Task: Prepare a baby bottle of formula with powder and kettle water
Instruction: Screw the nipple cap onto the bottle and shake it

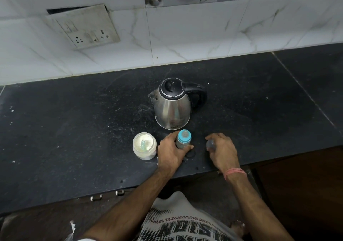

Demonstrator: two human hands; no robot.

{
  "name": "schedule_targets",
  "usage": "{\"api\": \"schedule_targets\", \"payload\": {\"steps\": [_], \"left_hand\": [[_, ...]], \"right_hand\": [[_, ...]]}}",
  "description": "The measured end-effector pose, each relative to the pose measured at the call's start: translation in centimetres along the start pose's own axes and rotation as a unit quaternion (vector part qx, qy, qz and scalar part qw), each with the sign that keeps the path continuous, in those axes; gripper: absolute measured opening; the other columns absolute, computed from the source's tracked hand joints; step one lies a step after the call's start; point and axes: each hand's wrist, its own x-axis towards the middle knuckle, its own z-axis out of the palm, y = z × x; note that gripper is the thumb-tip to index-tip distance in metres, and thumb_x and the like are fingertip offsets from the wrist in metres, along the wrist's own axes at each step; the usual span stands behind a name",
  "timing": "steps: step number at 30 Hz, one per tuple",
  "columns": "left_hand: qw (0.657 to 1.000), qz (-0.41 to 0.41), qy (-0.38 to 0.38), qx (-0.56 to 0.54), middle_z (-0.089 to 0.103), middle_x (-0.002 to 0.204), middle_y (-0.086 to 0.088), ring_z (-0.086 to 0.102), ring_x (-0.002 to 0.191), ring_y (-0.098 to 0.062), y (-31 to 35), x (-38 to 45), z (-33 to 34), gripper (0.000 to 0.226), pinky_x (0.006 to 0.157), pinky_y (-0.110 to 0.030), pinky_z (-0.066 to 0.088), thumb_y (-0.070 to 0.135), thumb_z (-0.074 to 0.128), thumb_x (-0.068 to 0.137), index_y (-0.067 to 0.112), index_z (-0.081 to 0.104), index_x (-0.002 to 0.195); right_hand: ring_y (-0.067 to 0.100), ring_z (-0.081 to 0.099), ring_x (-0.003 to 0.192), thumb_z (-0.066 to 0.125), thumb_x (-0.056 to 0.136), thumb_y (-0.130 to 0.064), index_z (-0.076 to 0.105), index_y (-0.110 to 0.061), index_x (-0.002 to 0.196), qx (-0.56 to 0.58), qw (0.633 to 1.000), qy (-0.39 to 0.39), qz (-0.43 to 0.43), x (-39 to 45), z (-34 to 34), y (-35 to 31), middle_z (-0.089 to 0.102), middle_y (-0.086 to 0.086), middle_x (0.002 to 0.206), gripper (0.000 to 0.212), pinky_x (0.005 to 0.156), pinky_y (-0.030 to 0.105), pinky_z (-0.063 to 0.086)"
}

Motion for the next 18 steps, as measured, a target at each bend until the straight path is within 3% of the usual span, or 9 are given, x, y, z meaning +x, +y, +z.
{"api": "schedule_targets", "payload": {"steps": [3, 5, 7, 11, 15, 18], "left_hand": [[1.0, -0.003, 0.0, -0.004, 0.08, 0.133, 0.017, 0.076, 0.122, -0.003, 0.2, 0.0, 0.0, 0.081, 0.109, -0.04, 0.065, 0.052, 0.107, 0.069, 0.036, 0.075, 0.141], [1.0, 0.002, 0.004, -0.005, 0.08, 0.133, 0.017, 0.076, 0.122, -0.002, 0.2, -0.1, -0.2, 0.08, 0.109, -0.039, 0.065, 0.052, 0.107, 0.07, 0.036, 0.075, 0.141], [1.0, 0.006, 0.002, -0.012, 0.081, 0.133, 0.017, 0.076, 0.122, -0.002, 0.2, -0.1, -0.2, 0.08, 0.109, -0.039, 0.065, 0.053, 0.106, 0.071, 0.037, 0.074, 0.142], [0.999, 0.021, 0.006, -0.023, 0.083, 0.124, 0.017, 0.078, 0.111, 0.0, 0.9, -0.8, -0.8, 0.071, 0.1, -0.035, 0.066, 0.064, 0.091, 0.075, 0.038, 0.076, 0.139], [0.999, 0.03, 0.023, -0.005, 0.084, 0.119, 0.009, 0.078, 0.103, -0.008, 2.1, -1.2, -1.4, 0.051, 0.093, -0.038, 0.065, 0.038, 0.088, 0.086, 0.035, 0.08, 0.136], [0.999, 0.034, 0.021, -0.011, 0.084, 0.119, 0.01, 0.079, 0.104, -0.01, 2.2, -1.3, -1.5, 0.045, 0.094, -0.042, 0.066, 0.034, 0.083, 0.087, 0.038, 0.08, 0.132]], "right_hand": [[0.018, 0.061, 0.129, 0.086, 0.092, -0.019, 0.068, -0.032, 0.134, 0.122, 0.991, 0.052, 0.001, 0.1, -0.1, -0.5, 0.066, -0.008, 0.135, 0.048, 0.108, 0.035, 0.052], [0.005, 0.068, 0.115, 0.087, 0.092, -0.031, 0.067, -0.033, 0.133, 0.288, 0.953, 0.088, 0.026, -0.1, -1.0, -2.4, 0.07, -0.015, 0.125, 0.046, 0.098, 0.028, 0.059], [0.002, 0.071, 0.109, 0.088, 0.093, -0.035, 0.065, -0.032, 0.132, 0.375, 0.92, 0.114, 0.006, -0.6, -2.0, -4.5, 0.072, -0.015, 0.12, 0.046, 0.087, 0.023, 0.062], [0.008, 0.07, 0.114, 0.088, 0.093, -0.033, 0.064, -0.035, 0.129, 0.354, 0.926, 0.09, -0.1, -1.2, -2.2, -6.6, 0.071, -0.016, 0.122, 0.043, 0.089, 0.026, 0.061], [0.005, 0.061, 0.119, 0.087, 0.092, -0.031, 0.067, -0.035, 0.134, 0.265, 0.951, 0.065, -0.147, -0.9, -0.8, -6.8, 0.064, -0.03, 0.127, 0.047, 0.095, 0.033, 0.06], [0.004, 0.056, 0.122, 0.084, 0.093, -0.029, 0.069, -0.032, 0.137, 0.23, 0.954, 0.068, -0.181, -0.8, 0.0, -6.7, 0.065, -0.025, 0.131, 0.046, 0.097, 0.036, 0.059]]}}
